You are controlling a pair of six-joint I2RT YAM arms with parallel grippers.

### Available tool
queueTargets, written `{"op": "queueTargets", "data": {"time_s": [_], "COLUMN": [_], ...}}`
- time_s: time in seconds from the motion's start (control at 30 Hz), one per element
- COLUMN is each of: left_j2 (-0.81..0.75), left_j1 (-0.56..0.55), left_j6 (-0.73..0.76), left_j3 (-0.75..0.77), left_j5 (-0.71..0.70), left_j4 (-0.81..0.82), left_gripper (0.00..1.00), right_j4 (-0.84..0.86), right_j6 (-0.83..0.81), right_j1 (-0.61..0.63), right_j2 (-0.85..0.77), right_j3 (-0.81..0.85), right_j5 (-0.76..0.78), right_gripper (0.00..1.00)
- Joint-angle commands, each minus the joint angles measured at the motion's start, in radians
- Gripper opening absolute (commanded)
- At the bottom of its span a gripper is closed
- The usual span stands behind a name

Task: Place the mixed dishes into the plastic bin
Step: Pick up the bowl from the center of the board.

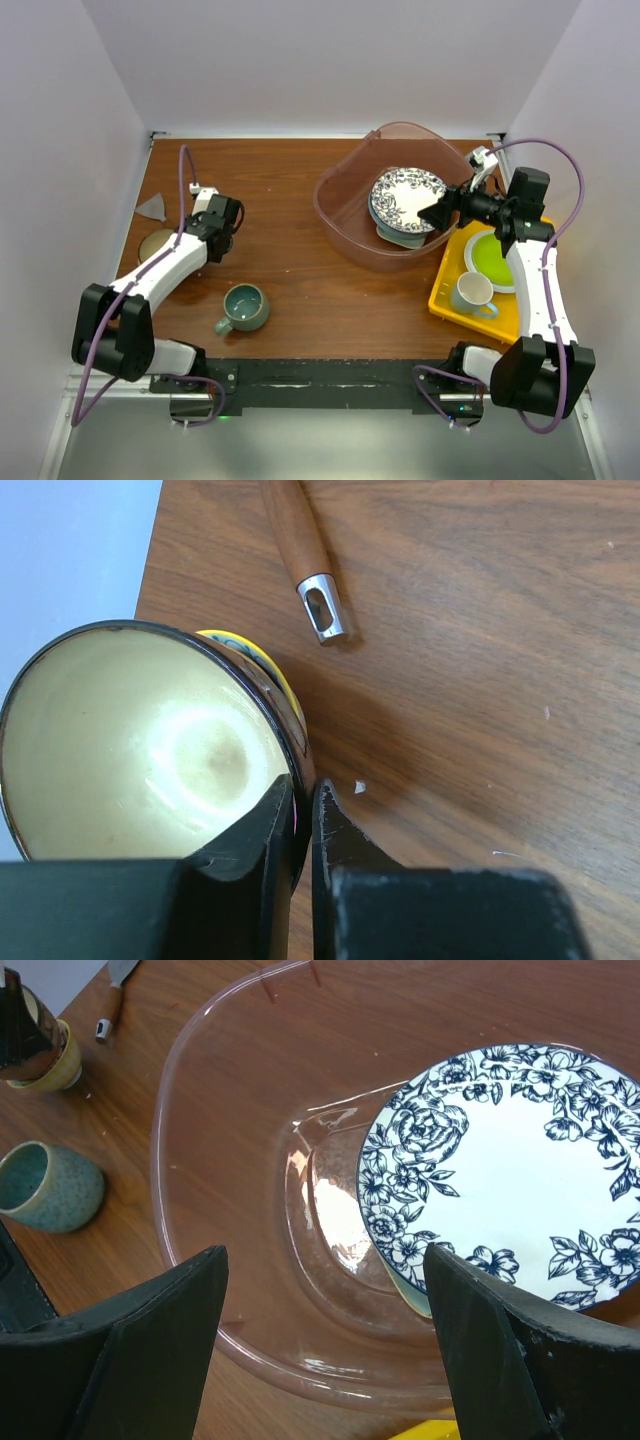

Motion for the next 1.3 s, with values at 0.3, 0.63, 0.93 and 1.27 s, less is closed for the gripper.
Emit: {"op": "queueTargets", "data": {"time_s": [0.3, 0.63, 0.93, 1.27], "left_j2": [-0.148, -0.213, -0.260, -0.300], "left_j1": [0.006, -0.020, -0.054, -0.068], "left_j6": [0.029, 0.041, 0.046, 0.054], "left_j3": [0.012, 0.076, 0.167, 0.276], "left_j5": [-0.077, -0.058, 0.017, 0.170], "left_j4": [0.033, -0.028, -0.093, -0.128], "left_gripper": [0.00, 0.00, 0.00, 0.00], "right_j4": [0.018, 0.020, 0.025, 0.025], "right_j6": [-0.011, -0.011, -0.010, -0.010], "right_j1": [-0.007, -0.005, -0.005, -0.007], "right_j2": [-0.032, -0.026, -0.025, -0.025], "right_j3": [0.014, 0.012, 0.011, 0.011], "right_j5": [-0.034, -0.033, -0.030, -0.030], "right_gripper": [0.83, 0.83, 0.83, 0.83]}}
